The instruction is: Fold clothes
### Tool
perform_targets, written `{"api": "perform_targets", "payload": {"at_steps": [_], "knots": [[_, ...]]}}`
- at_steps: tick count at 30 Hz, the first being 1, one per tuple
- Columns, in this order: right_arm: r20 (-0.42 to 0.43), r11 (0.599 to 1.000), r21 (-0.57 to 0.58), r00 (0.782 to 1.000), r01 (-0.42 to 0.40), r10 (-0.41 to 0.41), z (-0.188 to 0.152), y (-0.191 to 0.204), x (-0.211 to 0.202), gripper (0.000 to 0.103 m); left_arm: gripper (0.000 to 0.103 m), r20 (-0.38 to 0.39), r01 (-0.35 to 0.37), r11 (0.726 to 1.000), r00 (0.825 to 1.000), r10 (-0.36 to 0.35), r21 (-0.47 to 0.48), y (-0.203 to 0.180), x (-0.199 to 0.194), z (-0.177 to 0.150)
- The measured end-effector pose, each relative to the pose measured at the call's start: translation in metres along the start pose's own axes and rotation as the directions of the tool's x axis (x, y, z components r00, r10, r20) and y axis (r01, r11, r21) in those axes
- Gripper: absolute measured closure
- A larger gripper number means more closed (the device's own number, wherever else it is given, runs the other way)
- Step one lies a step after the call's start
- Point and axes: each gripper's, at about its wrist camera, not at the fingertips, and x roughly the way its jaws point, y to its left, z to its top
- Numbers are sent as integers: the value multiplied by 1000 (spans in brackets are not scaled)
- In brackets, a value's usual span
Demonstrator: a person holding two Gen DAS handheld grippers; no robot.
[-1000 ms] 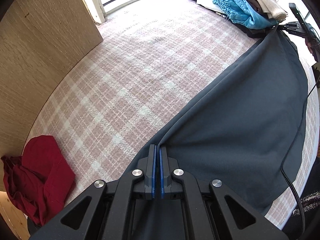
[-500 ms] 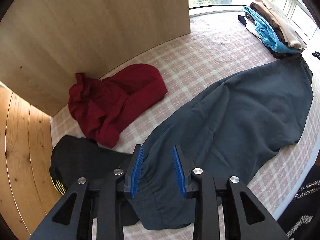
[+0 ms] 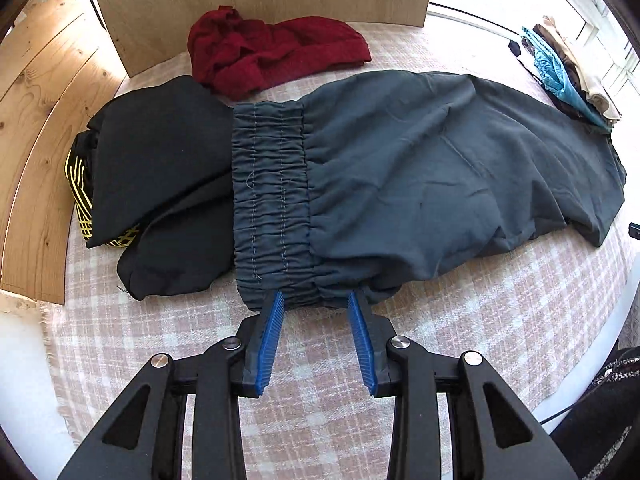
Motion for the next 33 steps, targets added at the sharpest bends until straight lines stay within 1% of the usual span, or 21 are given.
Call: {"api": "perform_targets", "payload": {"at_steps": [4, 5, 6, 7, 9, 13, 14, 18, 19, 20, 21, 22, 25, 29, 31, 33], "knots": [[-16, 999, -2, 998, -55, 55, 0, 31, 29, 62, 70, -6, 12, 1000, 1000, -12, 18, 3, 12, 12], [-20, 998, -21, 998, -62, 62, 1, 40, 33, 62, 70, -4, 10, 1000, 1000, -10, 24, 4, 14, 17], [-24, 997, -45, 997, -68, 67, 2, 50, 36, 59, 70, -1, 4, 999, 1000, -4, 33, 3, 15, 21], [-29, 995, -69, 997, -75, 73, 3, 60, 40, 58, 70, 2, -3, 999, 1000, 3, 44, 2, 16, 24], [-40, 989, -117, 996, -85, 81, 9, 73, 47, 57, 70, 9, -18, 998, 1000, 18, 66, 0, 17, 31], [-19, 973, -229, 999, -35, 31, 9, 112, 57, 56, 70, 39, -6, 998, 999, 3, 66, 4, 14, 40], [1, 967, -253, 1000, -16, 17, 10, 119, 60, 53, 70, 46, -3, 998, 999, 0, 65, 6, 14, 43], [87, 939, -336, 995, 65, -38, 16, 147, 72, 53, 70, 43, -7, 995, 999, 2, 100, 8, 15, 51], [99, 935, -347, 994, 78, -47, 20, 151, 74, 57, 70, 42, -12, 993, 999, 8, 118, 7, 13, 50], [97, 938, -338, 994, 71, -41, 24, 151, 74, 81, 70, 42, -16, 991, 999, 11, 135, 6, 11, 48], [82, 949, -312, 997, 33, -8, 32, 146, 70, 95, 71, 46, -18, 989, 999, 12, 147, 5, 8, 46], [65, 959, -282, 997, -12, 31, 39, 139, 66, 99, 71, 50, -19, 987, 999, 12, 158, 3, 4, 43], [55, 964, -251, 993, -91, 108, 61, 127, 49, 99, 71, 68, -10, 981, 998, -3, 192, 2, -10, 35], [42, 955, -255, 985, -151, 167, 84, 121, 17, 99, 71, 73, 0, 976, 997, -16, 219, -1, -17, 24], [9, 950, -252, 981, -184, 192, 94, 120, 6, 100, 71, 66, 8, 972, 998, -24, 235, -5, -17, 18], [-74, 941, -249, 973, -229, 217, 93, 120, -3, 100, 71, 60, 5, 964, 998, -22, 267, -12, -18, 12]]}}
